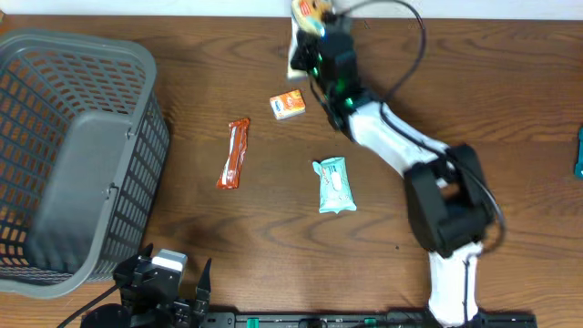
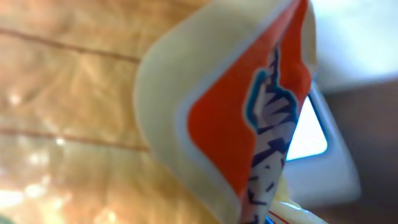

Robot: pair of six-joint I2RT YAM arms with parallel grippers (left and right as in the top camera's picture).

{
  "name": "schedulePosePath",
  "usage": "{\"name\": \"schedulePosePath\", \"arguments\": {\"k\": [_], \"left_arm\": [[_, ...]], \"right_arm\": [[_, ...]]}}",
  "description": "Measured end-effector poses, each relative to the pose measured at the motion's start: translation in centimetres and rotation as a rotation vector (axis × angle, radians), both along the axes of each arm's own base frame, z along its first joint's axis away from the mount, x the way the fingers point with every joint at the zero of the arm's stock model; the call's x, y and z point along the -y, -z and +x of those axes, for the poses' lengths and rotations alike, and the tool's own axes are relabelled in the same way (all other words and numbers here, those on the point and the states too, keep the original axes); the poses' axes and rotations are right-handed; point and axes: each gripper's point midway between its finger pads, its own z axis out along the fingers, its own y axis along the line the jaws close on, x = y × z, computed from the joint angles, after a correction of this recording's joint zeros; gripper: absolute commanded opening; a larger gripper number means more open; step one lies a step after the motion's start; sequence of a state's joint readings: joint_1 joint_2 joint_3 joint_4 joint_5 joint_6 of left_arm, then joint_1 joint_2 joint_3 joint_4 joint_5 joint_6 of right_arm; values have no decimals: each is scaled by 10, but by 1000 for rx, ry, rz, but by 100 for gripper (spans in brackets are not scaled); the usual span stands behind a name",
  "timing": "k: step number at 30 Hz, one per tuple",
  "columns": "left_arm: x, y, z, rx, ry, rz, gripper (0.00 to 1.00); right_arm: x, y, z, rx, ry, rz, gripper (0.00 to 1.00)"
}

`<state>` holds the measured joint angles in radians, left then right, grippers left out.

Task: Scan the item barcode
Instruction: 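Hold the yellow snack bag up against the scanner with the right gripper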

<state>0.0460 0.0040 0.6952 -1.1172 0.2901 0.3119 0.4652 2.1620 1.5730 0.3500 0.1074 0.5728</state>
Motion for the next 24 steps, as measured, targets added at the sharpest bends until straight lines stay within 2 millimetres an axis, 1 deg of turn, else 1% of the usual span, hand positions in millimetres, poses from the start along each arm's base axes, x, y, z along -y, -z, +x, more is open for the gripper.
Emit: {"name": "schedulePosePath", "arguments": {"k": [1,2,3,4,5,6,8,10,12,13,15,24], "left_arm": [[0,0,0,0,0,0,98],[0,0,0,-1,0,0,98],[0,0,0,0,0,0,98],[0,0,0,-2,0,0,99],[0,0,0,-1,0,0,98],[0,0,0,-1,0,0,98],[0,0,0,-2,0,0,98],[0,0,0,-2,0,0,98],[0,0,0,-2,0,0,98],[0,0,0,-1,0,0,98],[0,0,0,-1,0,0,98],[0,0,0,-1,0,0,98]], "right_arm": [[-4,2,21,7,8,-1,2],[-7,-4,38,31,16,7,3],[-7,2,51,15,27,-1,3],[-7,4,59,11,35,0,4],[-6,6,71,12,49,12,4],[-5,9,78,12,58,23,3],[0,22,94,-10,79,72,1],[5,38,104,-37,79,133,1],[13,58,111,-78,80,198,1],[16,61,112,-86,79,213,1],[18,60,113,-102,65,244,3],[11,58,111,-125,35,300,1]]}}
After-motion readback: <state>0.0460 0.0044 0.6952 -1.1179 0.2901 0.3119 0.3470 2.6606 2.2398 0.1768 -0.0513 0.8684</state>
